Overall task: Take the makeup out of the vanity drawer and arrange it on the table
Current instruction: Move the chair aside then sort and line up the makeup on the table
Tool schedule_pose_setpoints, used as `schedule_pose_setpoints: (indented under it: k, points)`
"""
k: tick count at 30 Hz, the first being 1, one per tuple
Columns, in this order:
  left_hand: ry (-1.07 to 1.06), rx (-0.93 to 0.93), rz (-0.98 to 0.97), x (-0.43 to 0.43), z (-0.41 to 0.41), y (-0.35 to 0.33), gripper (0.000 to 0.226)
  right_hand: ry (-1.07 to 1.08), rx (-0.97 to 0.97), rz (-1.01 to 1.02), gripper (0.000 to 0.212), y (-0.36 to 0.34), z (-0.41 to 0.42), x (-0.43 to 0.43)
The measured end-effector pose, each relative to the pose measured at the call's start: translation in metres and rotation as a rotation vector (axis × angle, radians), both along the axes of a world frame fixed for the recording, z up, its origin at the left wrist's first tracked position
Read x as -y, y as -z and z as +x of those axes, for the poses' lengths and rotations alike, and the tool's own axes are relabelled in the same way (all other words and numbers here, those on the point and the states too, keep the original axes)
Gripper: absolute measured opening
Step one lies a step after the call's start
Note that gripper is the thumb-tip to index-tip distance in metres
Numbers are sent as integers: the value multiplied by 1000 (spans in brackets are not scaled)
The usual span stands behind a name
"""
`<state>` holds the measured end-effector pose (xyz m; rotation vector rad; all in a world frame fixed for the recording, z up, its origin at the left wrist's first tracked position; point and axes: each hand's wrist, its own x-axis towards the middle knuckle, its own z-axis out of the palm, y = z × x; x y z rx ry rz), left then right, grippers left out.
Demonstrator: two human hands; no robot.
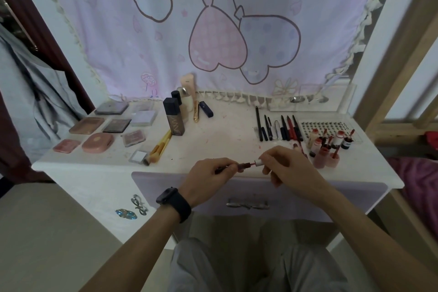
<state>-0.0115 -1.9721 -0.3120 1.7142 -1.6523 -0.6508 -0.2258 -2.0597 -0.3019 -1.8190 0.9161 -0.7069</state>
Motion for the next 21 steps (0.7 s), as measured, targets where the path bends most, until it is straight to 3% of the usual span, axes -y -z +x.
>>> schedule_pose_setpoints:
  k: [4, 10, 21]
  points:
    - [-2, -78, 7, 1, 2, 0, 23, -15, 81, 7, 11, -1, 1, 1]
    - [5, -142, 4, -1, 10, 0, 29, 8, 80, -137, 14, -6, -2, 3]
    - [29, -214, 33, -4, 21, 0, 33, -20, 32, -219, 16, -15, -8, 3]
